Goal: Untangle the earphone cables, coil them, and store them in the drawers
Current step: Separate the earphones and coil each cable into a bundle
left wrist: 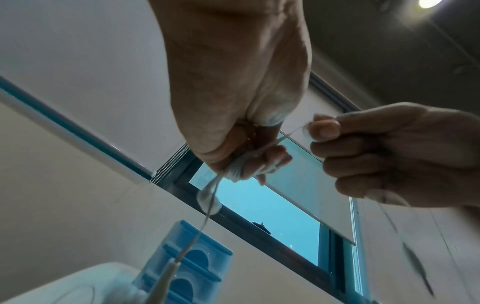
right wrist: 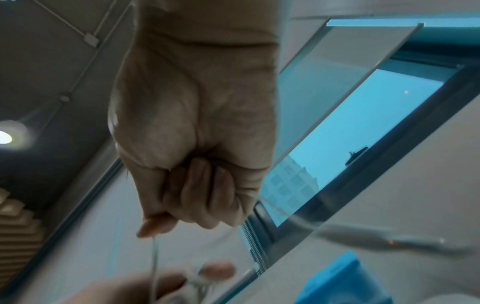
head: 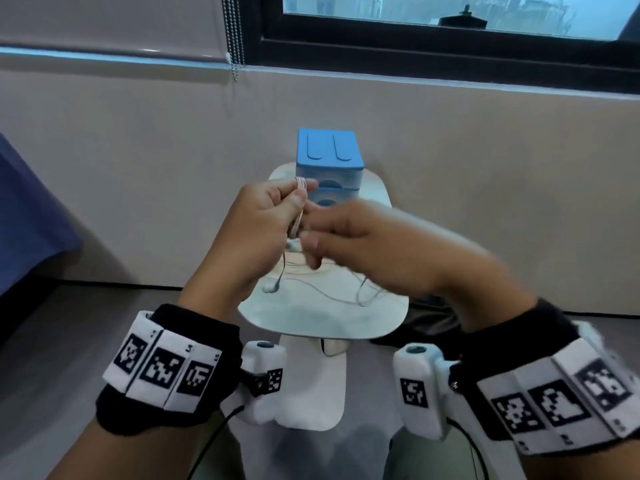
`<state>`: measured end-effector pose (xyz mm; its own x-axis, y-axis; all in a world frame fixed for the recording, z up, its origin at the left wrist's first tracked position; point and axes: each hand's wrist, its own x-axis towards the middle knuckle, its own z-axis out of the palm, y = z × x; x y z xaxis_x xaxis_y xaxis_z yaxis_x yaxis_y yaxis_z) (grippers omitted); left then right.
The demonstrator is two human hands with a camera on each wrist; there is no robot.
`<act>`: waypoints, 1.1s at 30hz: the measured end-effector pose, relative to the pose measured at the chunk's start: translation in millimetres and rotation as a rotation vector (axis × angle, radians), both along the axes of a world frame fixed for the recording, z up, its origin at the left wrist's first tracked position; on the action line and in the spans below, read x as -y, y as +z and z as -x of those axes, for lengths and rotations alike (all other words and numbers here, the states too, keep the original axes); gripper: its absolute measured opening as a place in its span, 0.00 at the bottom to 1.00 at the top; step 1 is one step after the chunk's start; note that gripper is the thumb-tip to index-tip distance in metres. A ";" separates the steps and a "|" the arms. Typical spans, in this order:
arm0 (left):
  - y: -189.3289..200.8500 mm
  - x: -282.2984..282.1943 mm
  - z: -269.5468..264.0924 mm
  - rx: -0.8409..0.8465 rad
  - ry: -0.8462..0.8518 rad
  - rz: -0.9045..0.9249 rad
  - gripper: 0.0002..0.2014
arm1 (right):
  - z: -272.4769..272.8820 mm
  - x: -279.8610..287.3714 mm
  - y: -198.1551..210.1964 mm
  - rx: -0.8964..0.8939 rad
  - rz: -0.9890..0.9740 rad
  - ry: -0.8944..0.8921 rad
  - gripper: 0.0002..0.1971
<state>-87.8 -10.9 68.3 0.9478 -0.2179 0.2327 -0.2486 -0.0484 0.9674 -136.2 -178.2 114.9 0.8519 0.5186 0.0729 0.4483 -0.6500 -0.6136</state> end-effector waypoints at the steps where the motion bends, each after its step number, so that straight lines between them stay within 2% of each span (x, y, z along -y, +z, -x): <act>1: -1.9 -1.2 0.6 0.026 -0.007 -0.053 0.14 | -1.2 5.6 10.5 0.045 -0.029 -0.011 0.14; 3: -1.8 -2.0 3.8 0.017 -0.036 -0.067 0.20 | -5.9 20.5 26.1 0.132 -0.088 -0.077 0.15; 5: -1.3 -3.6 7.3 -0.039 -0.114 -0.006 0.20 | -15.0 35.6 29.1 0.200 -0.110 -0.176 0.15; 8: 3.0 -8.7 14.7 -0.111 -0.328 0.199 0.19 | -24.6 43.2 14.9 0.229 -0.072 -0.278 0.14; 10: 7.6 -11.4 16.4 -0.113 -0.393 0.358 0.18 | -24.0 37.6 -0.3 0.227 -0.091 -0.269 0.14; 14: 9.4 -10.0 12.4 -0.092 -0.276 0.588 0.16 | -19.1 16.2 -24.1 0.229 -0.070 -0.199 0.13; 18: 10.7 -14.3 8.7 -0.074 -0.204 0.791 0.14 | -20.9 13.5 -36.2 0.171 -0.006 -0.221 0.14; 20: 11.4 -15.0 5.3 -0.070 -0.144 0.740 0.14 | -17.8 15.3 -37.4 0.169 0.055 -0.210 0.13; 22: 8.6 -10.6 1.3 -0.091 -0.071 0.590 0.14 | -10.7 10.3 -32.6 0.171 0.150 -0.127 0.13; 25: 1.8 -3.9 0.3 -0.075 -0.041 0.160 0.13 | -4.2 -0.9 -19.5 0.271 0.313 -0.008 0.11; 27: 2.4 -2.6 5.8 -0.077 -0.153 -0.126 0.14 | -3.7 -1.4 -8.7 0.324 0.390 -0.006 0.10; 28: 4.0 -2.2 9.0 -0.115 -0.203 -0.183 0.19 | -3.3 0.2 -4.2 0.341 0.403 -0.012 0.08; 30: 9.1 -2.3 12.9 -0.234 -0.253 -0.151 0.30 | -1.7 3.9 -1.2 0.368 0.347 -0.010 0.05; 33: 15.3 -3.1 9.3 -0.346 -0.288 -0.114 0.43 | 1.6 4.5 -5.9 0.334 0.260 0.014 0.05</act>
<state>-97.2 -7.9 83.6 0.8626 -0.4895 -0.1277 0.0694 -0.1356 0.9883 -137.8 -182.7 109.0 0.7962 0.5678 0.2087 0.6048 -0.7565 -0.2491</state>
